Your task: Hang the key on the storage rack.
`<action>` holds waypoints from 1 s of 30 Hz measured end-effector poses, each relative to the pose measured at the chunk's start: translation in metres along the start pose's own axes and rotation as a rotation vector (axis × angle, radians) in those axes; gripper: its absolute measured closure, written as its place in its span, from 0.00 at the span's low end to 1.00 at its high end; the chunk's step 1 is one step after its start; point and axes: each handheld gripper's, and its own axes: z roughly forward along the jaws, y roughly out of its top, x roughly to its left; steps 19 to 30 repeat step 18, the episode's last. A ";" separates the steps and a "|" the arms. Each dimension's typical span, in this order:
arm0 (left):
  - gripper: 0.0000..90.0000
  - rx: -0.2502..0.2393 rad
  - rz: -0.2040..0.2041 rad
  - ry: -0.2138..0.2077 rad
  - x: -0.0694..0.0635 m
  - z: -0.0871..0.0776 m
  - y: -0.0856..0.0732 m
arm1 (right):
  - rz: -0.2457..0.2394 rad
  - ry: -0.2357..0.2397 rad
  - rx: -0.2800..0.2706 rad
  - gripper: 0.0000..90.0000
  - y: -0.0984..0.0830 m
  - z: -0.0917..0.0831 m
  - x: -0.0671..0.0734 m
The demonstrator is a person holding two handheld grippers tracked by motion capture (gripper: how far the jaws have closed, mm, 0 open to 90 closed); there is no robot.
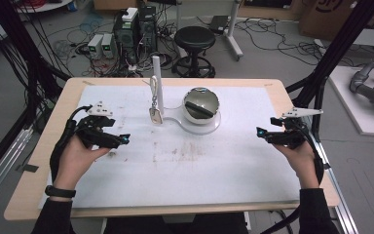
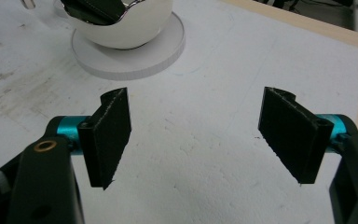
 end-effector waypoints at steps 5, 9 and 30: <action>0.25 0.002 -0.003 -0.002 0.001 0.001 0.000 | 0.001 0.000 0.003 0.29 -0.001 0.000 -0.001; 0.25 0.003 -0.006 -0.001 0.002 0.002 -0.001 | 0.002 -0.001 0.006 0.29 -0.001 0.000 -0.001; 0.25 -0.001 -0.008 -0.005 0.002 0.001 -0.001 | -0.001 0.002 0.008 0.29 -0.001 0.001 -0.001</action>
